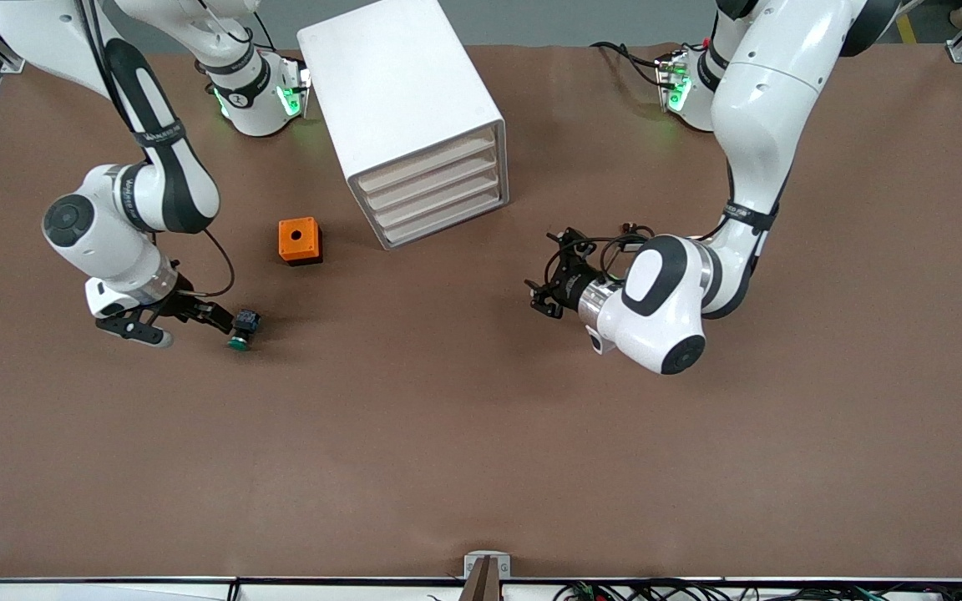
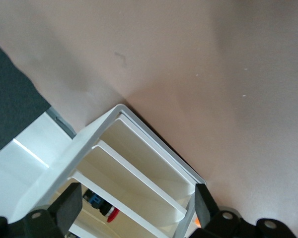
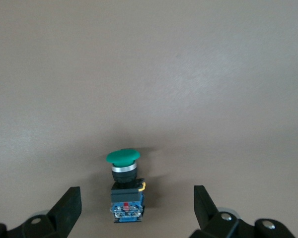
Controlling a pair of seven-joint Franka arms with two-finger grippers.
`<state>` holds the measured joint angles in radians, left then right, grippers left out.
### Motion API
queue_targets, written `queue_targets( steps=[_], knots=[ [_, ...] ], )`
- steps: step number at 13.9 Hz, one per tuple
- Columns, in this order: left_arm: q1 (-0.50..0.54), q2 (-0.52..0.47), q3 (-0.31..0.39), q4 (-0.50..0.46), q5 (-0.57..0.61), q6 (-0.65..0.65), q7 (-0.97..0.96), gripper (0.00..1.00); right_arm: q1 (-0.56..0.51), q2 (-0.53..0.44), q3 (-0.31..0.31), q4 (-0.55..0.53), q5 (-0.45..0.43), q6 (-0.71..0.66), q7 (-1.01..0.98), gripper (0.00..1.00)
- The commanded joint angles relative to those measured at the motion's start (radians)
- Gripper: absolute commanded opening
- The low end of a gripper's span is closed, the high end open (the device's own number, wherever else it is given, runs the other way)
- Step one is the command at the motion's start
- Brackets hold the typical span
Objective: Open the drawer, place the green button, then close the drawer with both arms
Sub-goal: 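Grasp the green button with the right gripper while the left gripper grips the drawer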
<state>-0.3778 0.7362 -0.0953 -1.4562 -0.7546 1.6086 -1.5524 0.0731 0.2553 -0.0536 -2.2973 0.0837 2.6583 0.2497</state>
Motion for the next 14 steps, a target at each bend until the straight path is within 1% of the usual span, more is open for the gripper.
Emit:
queue_targets(
  steps=[1,4,7,9,14],
  knots=[
    [-0.029,0.055,0.003,0.053,-0.035,-0.021,-0.115,1.0,0.045,0.031,-0.005,-0.028,0.011,0.076,0.059,1.0],
    [-0.049,0.09,0.002,0.06,-0.055,-0.022,-0.199,1.0,0.047,0.077,-0.006,-0.057,0.011,0.178,0.059,1.0],
    [-0.069,0.123,-0.001,0.059,-0.061,-0.027,-0.264,1.0,0.047,0.102,-0.006,-0.062,0.011,0.184,0.059,1.0],
    [-0.07,0.141,-0.023,0.06,-0.068,-0.033,-0.317,1.0,0.047,0.111,-0.006,-0.062,0.011,0.184,0.059,1.0],
    [-0.072,0.187,-0.08,0.065,-0.104,-0.11,-0.428,1.0,0.047,0.117,-0.006,-0.06,0.011,0.183,0.062,1.0]
  ],
)
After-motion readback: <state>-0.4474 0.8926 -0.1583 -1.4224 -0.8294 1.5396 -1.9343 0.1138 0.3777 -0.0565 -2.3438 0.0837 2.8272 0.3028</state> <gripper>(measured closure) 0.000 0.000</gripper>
